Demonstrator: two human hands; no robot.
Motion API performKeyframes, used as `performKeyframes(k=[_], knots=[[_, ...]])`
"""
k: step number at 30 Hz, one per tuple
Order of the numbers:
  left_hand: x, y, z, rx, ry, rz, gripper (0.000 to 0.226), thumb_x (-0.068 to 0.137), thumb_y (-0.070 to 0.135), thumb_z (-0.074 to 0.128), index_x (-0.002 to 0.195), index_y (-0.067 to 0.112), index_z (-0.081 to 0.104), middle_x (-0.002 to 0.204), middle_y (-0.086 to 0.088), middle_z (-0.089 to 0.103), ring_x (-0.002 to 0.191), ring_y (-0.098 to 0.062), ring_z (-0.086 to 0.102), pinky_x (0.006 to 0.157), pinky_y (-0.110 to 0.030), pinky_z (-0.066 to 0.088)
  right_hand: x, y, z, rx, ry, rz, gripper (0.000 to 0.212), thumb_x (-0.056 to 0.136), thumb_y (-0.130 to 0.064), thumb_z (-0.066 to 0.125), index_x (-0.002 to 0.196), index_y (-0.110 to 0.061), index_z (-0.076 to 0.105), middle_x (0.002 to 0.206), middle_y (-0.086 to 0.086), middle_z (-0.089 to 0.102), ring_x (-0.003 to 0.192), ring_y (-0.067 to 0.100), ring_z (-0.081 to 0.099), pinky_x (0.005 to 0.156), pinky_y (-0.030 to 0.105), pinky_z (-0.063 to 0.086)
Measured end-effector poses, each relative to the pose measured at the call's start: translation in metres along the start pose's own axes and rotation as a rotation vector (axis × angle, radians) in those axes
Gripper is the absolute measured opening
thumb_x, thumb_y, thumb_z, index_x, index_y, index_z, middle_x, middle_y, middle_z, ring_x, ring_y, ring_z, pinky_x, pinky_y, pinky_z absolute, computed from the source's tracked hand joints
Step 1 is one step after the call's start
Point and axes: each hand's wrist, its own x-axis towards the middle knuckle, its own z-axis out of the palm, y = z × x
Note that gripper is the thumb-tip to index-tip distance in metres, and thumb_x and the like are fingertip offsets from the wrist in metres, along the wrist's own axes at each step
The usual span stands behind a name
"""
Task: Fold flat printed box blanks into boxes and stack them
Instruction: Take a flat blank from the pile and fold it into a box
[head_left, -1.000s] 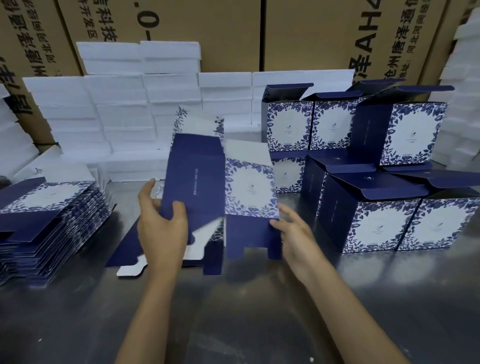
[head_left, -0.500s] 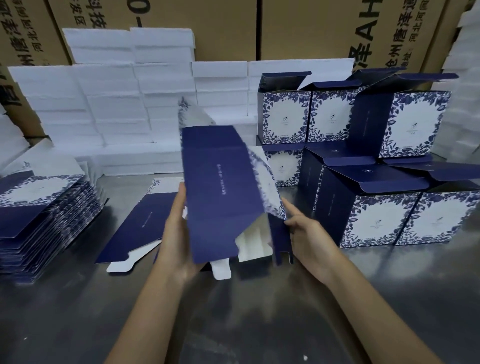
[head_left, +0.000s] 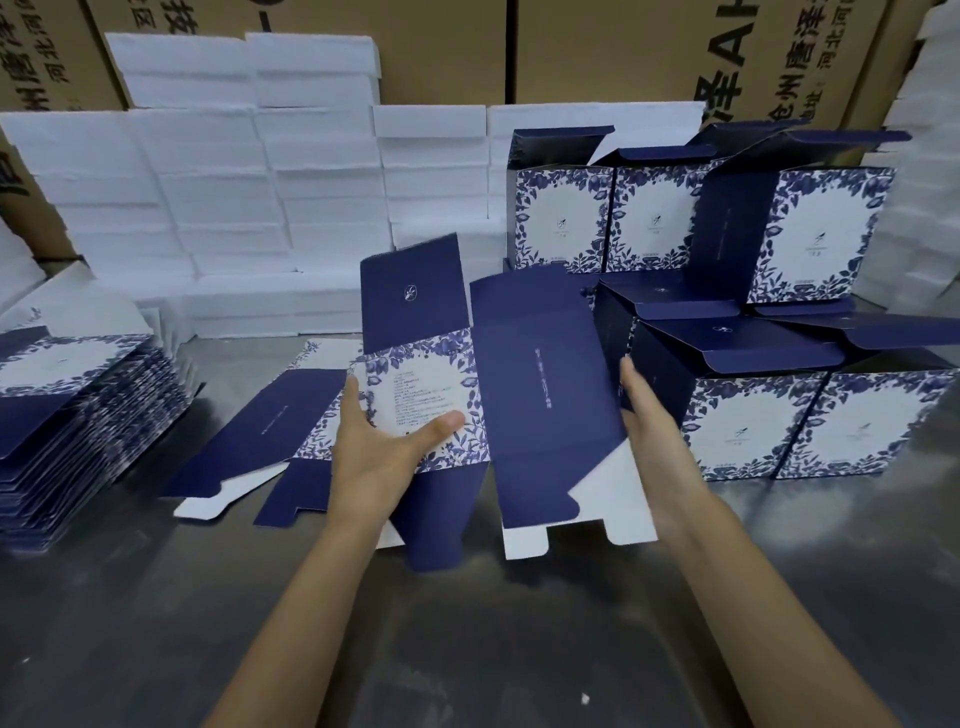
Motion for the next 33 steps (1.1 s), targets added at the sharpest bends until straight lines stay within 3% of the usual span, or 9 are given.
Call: performKeyframes(k=[3,6,9,11,17,19,23,27,33], knots=[[0.002,0.000,-0.001,0.091,0.070,0.054,0.112,0.055,0.051,0.093,0.149,0.028,0.038,0.144,0.007,0.054,0.134,-0.016,0.050,0.113,-0.044,0.040,-0.002,0.001,-0.006,-0.102,-0.046,0.036,0.043,0.093,-0.044,0.064,0.125,-0.016,0.072,0.124,0.010,0.072,0.112,0.029,0.071,0.093,0.044,0.059],[0.003,0.000,-0.003,0.108,0.119,0.085,0.087,0.065,0.038,0.091,0.140,0.024,0.049,0.131,0.006,0.064,0.122,-0.014,0.058,0.106,-0.039,0.046,0.001,0.006,-0.013,-0.227,0.013,0.019,0.025,0.100,-0.026,0.059,0.118,-0.014,0.071,0.118,0.011,0.075,0.106,0.028,0.073,0.088,0.041,0.060],[0.007,-0.002,-0.010,-0.018,0.071,0.032,0.044,0.081,0.042,0.079,0.117,0.027,0.057,0.093,0.011,0.076,0.082,-0.004,0.073,0.071,-0.028,0.057,0.001,0.008,-0.015,-0.247,0.058,0.029,0.021,0.103,-0.022,0.055,0.117,-0.015,0.070,0.115,0.009,0.076,0.104,0.027,0.074,0.087,0.040,0.060],[0.010,-0.003,-0.015,0.004,0.034,0.011,0.027,0.089,0.054,0.066,0.102,0.031,0.063,0.079,0.020,0.074,0.069,-0.001,0.072,0.066,-0.030,0.056,0.001,0.010,-0.015,-0.247,0.062,0.037,0.021,0.103,-0.021,0.055,0.117,-0.015,0.070,0.115,0.009,0.076,0.103,0.026,0.074,0.085,0.039,0.062],[0.011,-0.006,-0.019,0.039,-0.028,0.000,0.026,0.097,0.053,0.053,0.096,0.033,0.070,0.096,0.009,0.077,0.094,-0.016,0.073,0.093,-0.049,0.055,0.001,0.007,-0.013,-0.185,0.039,0.119,0.021,0.097,-0.028,0.063,0.108,-0.015,0.076,0.112,0.010,0.077,0.096,0.026,0.076,0.075,0.036,0.063],[0.012,-0.006,-0.020,0.026,-0.024,0.004,0.024,0.098,0.050,0.053,0.099,0.032,0.069,0.098,0.009,0.076,0.096,-0.016,0.072,0.093,-0.047,0.055,0.002,0.004,-0.013,-0.189,0.046,0.134,0.026,0.097,-0.031,0.064,0.112,-0.014,0.075,0.111,0.009,0.077,0.096,0.025,0.076,0.075,0.035,0.062],[0.011,-0.003,-0.022,-0.047,-0.015,-0.041,0.028,0.098,0.052,0.054,0.103,0.031,0.072,0.092,0.012,0.078,0.086,-0.014,0.075,0.071,-0.032,0.057,0.004,0.002,-0.017,-0.311,0.041,0.061,0.028,0.105,-0.025,0.051,0.122,-0.011,0.069,0.112,0.008,0.077,0.095,0.022,0.076,0.070,0.031,0.061],[0.010,0.001,-0.024,-0.027,0.006,-0.111,0.032,0.098,0.054,0.050,0.092,0.032,0.072,0.088,0.012,0.077,0.084,-0.012,0.075,0.077,-0.036,0.056,0.003,0.004,-0.016,-0.418,0.060,0.048,0.027,0.108,-0.024,0.047,0.122,-0.018,0.069,0.112,0.006,0.077,0.096,0.023,0.076,0.077,0.037,0.060],[0.005,0.004,-0.025,0.138,-0.057,-0.024,0.040,0.103,0.049,0.043,0.120,0.021,0.067,0.119,0.008,0.068,0.114,-0.022,0.064,0.105,-0.047,0.046,0.001,-0.001,-0.016,-0.147,0.046,0.153,0.031,0.105,-0.026,0.046,0.120,-0.012,0.069,0.112,0.007,0.077,0.091,0.020,0.077,0.069,0.030,0.063]])
